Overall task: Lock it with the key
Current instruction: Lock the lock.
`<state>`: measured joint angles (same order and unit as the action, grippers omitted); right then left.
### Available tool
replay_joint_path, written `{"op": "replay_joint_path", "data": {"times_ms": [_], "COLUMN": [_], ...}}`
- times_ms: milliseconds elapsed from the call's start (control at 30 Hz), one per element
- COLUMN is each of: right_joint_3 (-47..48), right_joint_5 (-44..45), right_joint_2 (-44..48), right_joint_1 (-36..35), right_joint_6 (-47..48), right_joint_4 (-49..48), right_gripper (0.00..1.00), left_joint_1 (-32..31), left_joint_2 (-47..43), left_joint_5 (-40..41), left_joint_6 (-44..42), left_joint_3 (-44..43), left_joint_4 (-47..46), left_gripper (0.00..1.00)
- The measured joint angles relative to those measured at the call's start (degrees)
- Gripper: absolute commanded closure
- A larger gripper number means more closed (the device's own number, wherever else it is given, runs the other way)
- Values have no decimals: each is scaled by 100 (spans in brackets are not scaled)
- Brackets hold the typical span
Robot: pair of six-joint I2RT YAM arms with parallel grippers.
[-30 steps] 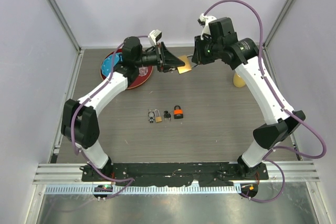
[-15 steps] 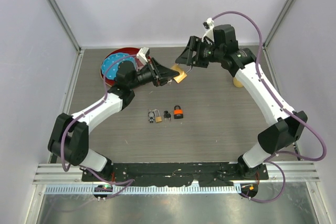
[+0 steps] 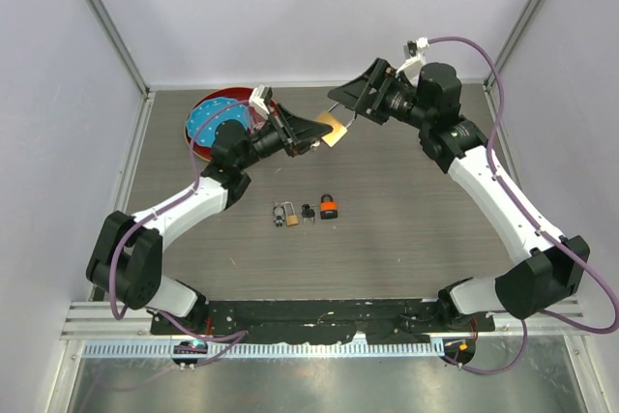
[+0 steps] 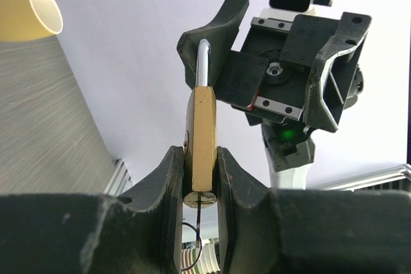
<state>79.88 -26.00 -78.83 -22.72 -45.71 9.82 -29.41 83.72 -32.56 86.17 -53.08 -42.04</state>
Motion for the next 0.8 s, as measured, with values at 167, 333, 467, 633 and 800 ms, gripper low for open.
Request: {"op": "replay_joint_path", "data": {"times_ms": [167, 333, 467, 633, 800], "right_joint_3": [-264, -448, -466, -466, -411], "right_joint_5": [-111, -310, -461, -542, -608], "right_joint_2": [35, -31, -149, -297, -299], "right_joint_1": [9, 24, 24, 31, 46], "right_joint_6": [-492, -986, -1207, -1473, -1554], "right_joint_4": [-732, -1327, -1633, -1849, -1958], "right_gripper": [40, 51, 63, 98, 98], "left_joint_1": [9, 11, 11, 17, 33], "left_joint_2": [0, 7, 98, 236, 293], "left_joint_5": [46, 70, 66, 55, -2], "left_joint_6": [79, 146, 208, 321, 455], "left_joint_3": [-4, -46, -149, -271, -330], "left_joint_4": [-319, -608, -748, -914, -1106], "left_gripper": [100, 100, 100, 100, 86]}}
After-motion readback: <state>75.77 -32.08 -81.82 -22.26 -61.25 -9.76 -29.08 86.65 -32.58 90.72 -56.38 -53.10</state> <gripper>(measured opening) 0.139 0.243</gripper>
